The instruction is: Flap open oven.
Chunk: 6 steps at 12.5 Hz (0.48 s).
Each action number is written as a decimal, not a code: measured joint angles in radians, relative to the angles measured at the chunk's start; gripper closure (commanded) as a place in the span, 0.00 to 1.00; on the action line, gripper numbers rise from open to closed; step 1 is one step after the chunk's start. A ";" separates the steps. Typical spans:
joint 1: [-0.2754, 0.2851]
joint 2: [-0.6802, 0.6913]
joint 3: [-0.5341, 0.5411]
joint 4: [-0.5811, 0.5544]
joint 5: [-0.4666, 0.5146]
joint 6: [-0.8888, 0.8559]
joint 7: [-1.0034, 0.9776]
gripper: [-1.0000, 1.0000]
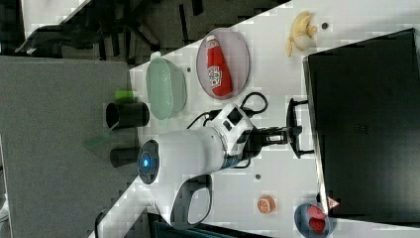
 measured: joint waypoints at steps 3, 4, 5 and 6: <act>-0.001 0.014 0.000 0.000 -0.007 0.020 -0.003 0.83; -0.002 0.021 0.000 -0.002 -0.033 0.024 -0.003 0.83; -0.002 0.030 0.003 -0.004 -0.077 0.023 -0.003 0.83; -0.003 0.039 0.008 -0.004 -0.133 0.023 0.007 0.83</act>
